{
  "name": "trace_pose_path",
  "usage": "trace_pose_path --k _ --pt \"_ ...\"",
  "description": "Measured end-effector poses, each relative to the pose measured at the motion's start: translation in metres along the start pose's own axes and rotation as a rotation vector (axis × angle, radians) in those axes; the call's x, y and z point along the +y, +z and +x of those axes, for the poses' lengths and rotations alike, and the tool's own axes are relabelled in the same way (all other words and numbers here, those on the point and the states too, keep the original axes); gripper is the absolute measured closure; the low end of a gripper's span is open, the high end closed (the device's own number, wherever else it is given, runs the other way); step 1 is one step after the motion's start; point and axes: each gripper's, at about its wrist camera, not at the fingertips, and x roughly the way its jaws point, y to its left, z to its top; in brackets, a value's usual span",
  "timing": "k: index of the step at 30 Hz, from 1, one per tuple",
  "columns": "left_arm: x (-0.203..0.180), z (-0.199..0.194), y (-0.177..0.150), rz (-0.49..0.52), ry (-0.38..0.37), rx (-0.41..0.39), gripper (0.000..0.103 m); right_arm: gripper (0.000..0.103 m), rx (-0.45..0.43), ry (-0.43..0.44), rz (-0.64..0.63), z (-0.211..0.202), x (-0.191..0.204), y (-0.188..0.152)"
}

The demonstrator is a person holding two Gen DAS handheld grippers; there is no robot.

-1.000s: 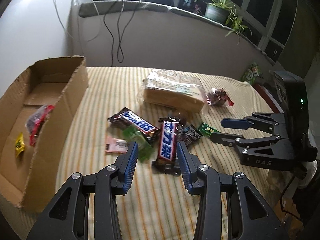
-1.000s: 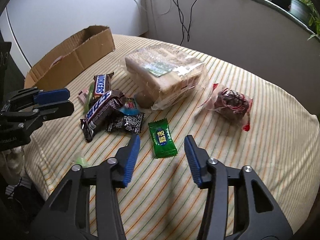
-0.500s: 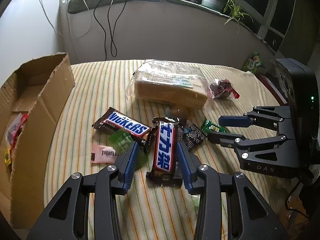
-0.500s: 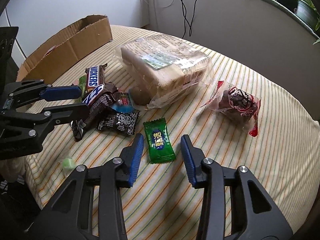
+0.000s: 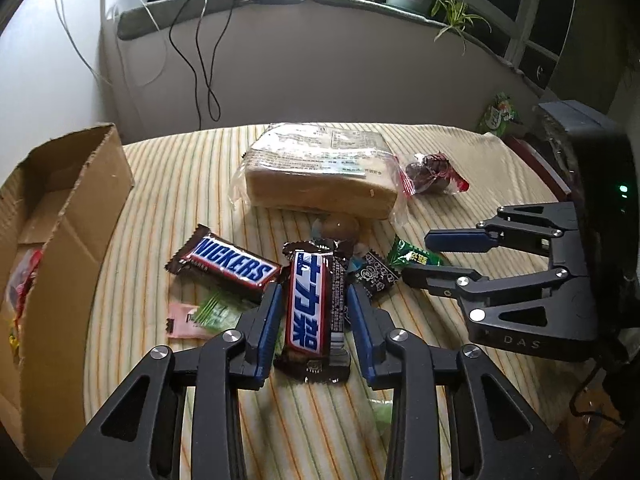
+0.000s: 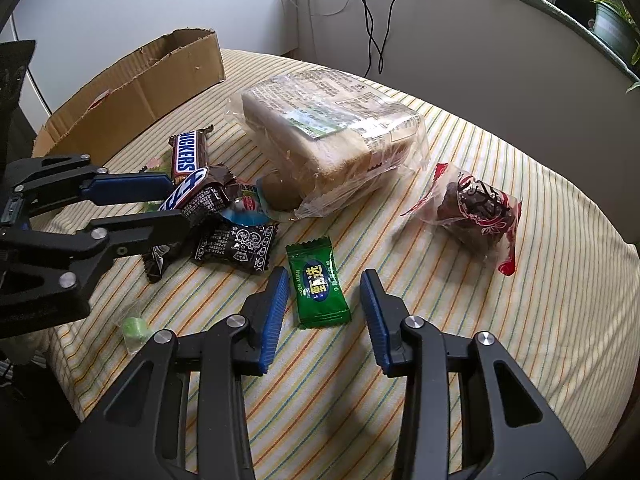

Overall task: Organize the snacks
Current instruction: 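Grasp the Snickers bar with left tool while right tool grasps the green candy, then carry both snacks into the cardboard box and release them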

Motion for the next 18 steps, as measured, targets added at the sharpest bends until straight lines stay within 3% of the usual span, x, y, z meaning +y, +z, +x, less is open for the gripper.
trace_pose_path --k 8,18 --pt "0.003 0.010 0.000 -0.011 -0.019 0.020 0.076 0.078 0.008 -0.003 0.002 -0.001 -0.002 -0.001" --pt "0.004 -0.002 -0.001 -0.038 -0.051 -0.005 0.076 0.079 -0.011 -0.011 0.024 -0.012 -0.002 -0.004"
